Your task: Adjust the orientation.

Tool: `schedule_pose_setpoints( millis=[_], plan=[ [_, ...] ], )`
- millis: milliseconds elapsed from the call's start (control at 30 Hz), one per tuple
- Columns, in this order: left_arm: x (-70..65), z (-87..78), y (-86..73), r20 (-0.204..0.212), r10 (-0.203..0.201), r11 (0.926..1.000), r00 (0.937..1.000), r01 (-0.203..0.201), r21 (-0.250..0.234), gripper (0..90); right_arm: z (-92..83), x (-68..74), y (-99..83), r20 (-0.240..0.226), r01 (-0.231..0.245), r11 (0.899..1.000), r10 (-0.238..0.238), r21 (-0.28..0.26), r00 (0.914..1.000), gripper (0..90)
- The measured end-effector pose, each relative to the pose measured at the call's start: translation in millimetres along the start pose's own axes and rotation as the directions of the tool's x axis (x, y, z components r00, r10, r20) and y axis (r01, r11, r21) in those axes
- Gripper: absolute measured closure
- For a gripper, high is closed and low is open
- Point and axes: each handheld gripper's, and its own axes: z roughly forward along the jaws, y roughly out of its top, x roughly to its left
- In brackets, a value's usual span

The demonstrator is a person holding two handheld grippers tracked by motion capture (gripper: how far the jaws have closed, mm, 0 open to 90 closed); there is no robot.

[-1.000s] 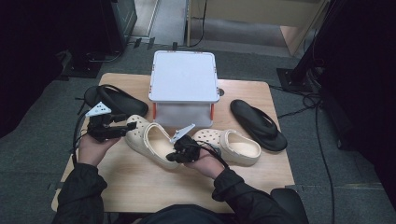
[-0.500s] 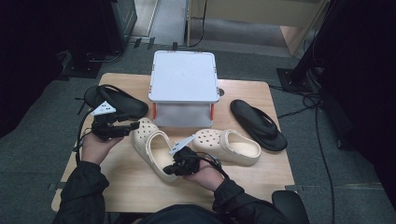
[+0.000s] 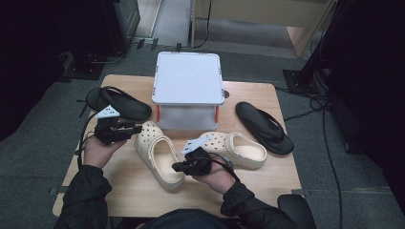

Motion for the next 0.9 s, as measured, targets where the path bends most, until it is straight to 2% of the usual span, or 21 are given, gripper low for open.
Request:
schedule_pose_setpoints(
  millis=[67, 167, 233, 367, 433, 500, 700, 767, 800, 833, 900],
  plan=[
    [2.3, 2.0, -2.7, -0.002, -0.007, 0.9998, 1.0000, 0.007, 0.021, 59.2, -4.7, -2.1, -2.1, 0.017, 0.002, 1.000, -0.002, -0.009, 0.9999, 88.2],
    [7.3, 2.5, -8.4, -0.006, -0.033, 0.9990, 0.9994, 0.033, 0.029, 62.9, -14.8, -10.2, -17.7, 0.084, 0.012, 1.000, -0.010, -0.018, 0.9964, 86.6],
    [8.9, 2.8, -10.0, -0.002, -0.042, 0.9989, 0.9991, 0.042, 0.020, 64.6, -14.2, -13.2, -24.2, 0.098, 0.012, 1.000, -0.011, -0.010, 0.9951, 86.6],
    [16.3, 6.7, -15.1, -0.022, -0.069, 0.9969, 0.9974, 0.070, 0.036, 69.5, -7.1, -16.5, -29.7, 0.122, 0.011, 1.000, -0.013, 0.015, 0.9924, 86.6],
    [22.2, 10.7, -19.2, -0.041, -0.090, 0.9941, 0.9951, 0.092, 0.057, 72.0, -3.1, -17.2, -30.2, 0.136, 0.019, 1.000, -0.022, 0.021, 0.9905, 85.4],
    [24.7, 13.3, -20.9, -0.047, -0.093, 0.9926, 0.9945, 0.096, 0.074, 73.3, -0.8, -17.2, -30.6, 0.148, 0.025, 0.999, -0.029, 0.030, 0.9885, 85.4],
    [25.1, 21.1, -22.3, -0.047, -0.080, 0.9915, 0.9957, 0.085, 0.099, 77.9, 4.4, -15.3, -29.3, 0.142, 0.014, 0.999, -0.019, 0.032, 0.9897, 88.9],
    [24.3, 22.7, -22.3, -0.045, -0.079, 0.9909, 0.9959, 0.083, 0.106, 80.8, 4.3, -16.4, -29.3, 0.126, -0.015, 0.999, 0.011, 0.030, 0.9920, 89.9],
    [24.3, 22.7, -22.3, -0.045, -0.079, 0.9909, 0.9959, 0.083, 0.106, 83.4, 4.3, -16.4, -29.3, 0.126, -0.015, 0.999, 0.011, 0.030, 0.9920, 89.9],
    [23.9, 23.5, -21.8, -0.047, -0.065, 0.9914, 0.9967, 0.070, 0.111, 85.0, 3.7, -15.4, -28.8, 0.095, -0.044, 0.998, 0.040, 0.034, 0.9946, 90.0],
    [23.9, 25.6, -21.0, -0.038, -0.064, 0.9923, 0.9972, 0.068, 0.104, 86.2, 4.6, -10.9, -29.6, 0.078, -0.040, 0.998, 0.037, 0.044, 0.9963, 90.0]
  ],
)
